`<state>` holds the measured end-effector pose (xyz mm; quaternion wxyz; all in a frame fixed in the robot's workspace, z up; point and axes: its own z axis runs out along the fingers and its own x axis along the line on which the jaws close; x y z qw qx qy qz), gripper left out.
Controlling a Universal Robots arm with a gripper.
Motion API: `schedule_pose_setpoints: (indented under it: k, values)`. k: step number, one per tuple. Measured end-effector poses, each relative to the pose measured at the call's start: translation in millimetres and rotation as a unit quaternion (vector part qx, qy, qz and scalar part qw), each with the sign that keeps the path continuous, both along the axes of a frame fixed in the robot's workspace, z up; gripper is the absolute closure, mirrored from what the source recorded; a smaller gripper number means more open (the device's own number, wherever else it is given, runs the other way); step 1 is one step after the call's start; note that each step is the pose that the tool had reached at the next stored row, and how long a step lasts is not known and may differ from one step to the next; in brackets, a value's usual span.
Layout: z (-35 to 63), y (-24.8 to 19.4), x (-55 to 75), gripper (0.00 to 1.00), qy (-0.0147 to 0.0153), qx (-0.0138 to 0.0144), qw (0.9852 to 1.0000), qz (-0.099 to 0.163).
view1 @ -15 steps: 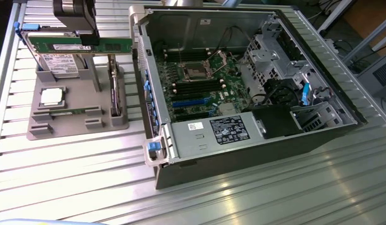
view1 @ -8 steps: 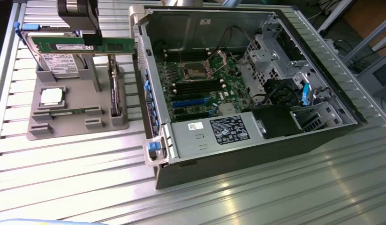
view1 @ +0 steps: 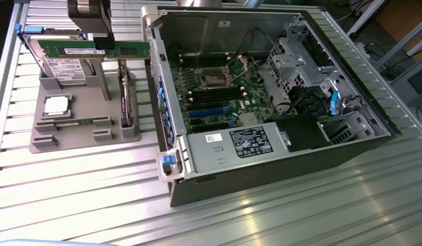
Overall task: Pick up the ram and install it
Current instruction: 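Pick up the ram and move it above insertion slot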
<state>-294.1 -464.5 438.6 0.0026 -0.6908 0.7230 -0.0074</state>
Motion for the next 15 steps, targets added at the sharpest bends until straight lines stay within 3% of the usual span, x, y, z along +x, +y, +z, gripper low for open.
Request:
schedule_pose_setpoints:
  k: [15]
  values:
    - [0.1, 0.0, 7.6, 0.88, 0.0006, 0.0000, 1.0000, 0.000]
